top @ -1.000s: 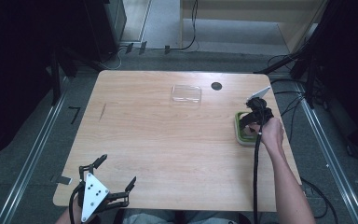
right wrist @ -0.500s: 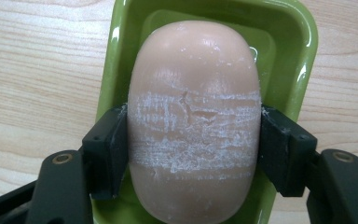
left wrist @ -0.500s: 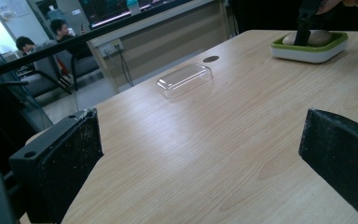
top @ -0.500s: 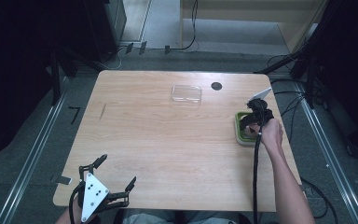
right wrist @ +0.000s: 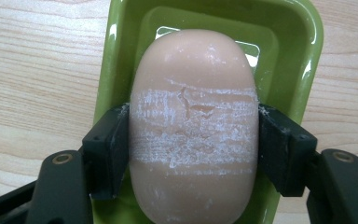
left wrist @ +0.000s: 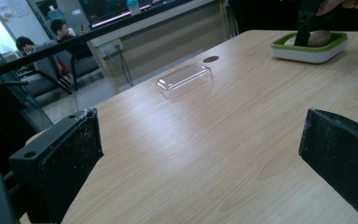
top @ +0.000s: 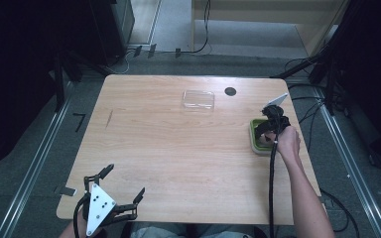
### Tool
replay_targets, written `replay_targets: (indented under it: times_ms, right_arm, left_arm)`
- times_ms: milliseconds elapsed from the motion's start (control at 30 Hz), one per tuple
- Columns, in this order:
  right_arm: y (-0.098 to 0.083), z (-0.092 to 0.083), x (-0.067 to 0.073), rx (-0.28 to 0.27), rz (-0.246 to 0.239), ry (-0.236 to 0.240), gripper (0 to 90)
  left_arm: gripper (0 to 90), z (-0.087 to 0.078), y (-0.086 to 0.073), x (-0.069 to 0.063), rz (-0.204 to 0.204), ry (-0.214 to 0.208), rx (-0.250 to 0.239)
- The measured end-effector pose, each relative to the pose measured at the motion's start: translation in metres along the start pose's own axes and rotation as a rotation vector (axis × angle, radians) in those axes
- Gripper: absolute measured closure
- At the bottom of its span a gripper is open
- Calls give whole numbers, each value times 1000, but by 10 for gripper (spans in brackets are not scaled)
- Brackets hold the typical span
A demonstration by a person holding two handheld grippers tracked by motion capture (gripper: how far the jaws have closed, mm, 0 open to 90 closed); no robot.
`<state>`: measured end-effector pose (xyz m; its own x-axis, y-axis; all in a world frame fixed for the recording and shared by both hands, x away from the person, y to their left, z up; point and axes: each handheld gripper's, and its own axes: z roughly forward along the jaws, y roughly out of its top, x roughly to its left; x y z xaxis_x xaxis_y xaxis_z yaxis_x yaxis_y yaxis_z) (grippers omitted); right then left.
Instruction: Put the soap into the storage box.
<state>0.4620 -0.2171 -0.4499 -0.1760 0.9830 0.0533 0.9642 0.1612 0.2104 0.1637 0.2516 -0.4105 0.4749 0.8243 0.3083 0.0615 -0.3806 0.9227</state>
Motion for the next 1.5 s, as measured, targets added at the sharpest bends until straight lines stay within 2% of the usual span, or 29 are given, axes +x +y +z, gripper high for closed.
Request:
replay_targets:
  times_ms: [233,400,633,867,1333,1500]
  right_arm:
    - [0,-1,1,-1,-1,2,315]
    - [0,-7,5,-9,-27,-19,261]
    - [-3,-16,11,-9,-64,-14,222]
    - [-9,-28,23,2,-133,4,145]
    - [-25,-50,58,27,-304,44,96]
    - [-33,-54,72,33,-359,42,89]
  left_arm:
    - [0,0,0,0,0,-1,-1]
    - [0,0,0,0,-1,-1,-2]
    - [0,0,0,0,1,-2,-5]
    - [0,0,0,0,5,-2,-3]
    - [0,0,0,0,1,-2,-5]
    - [0,0,0,0,5,-3,-3]
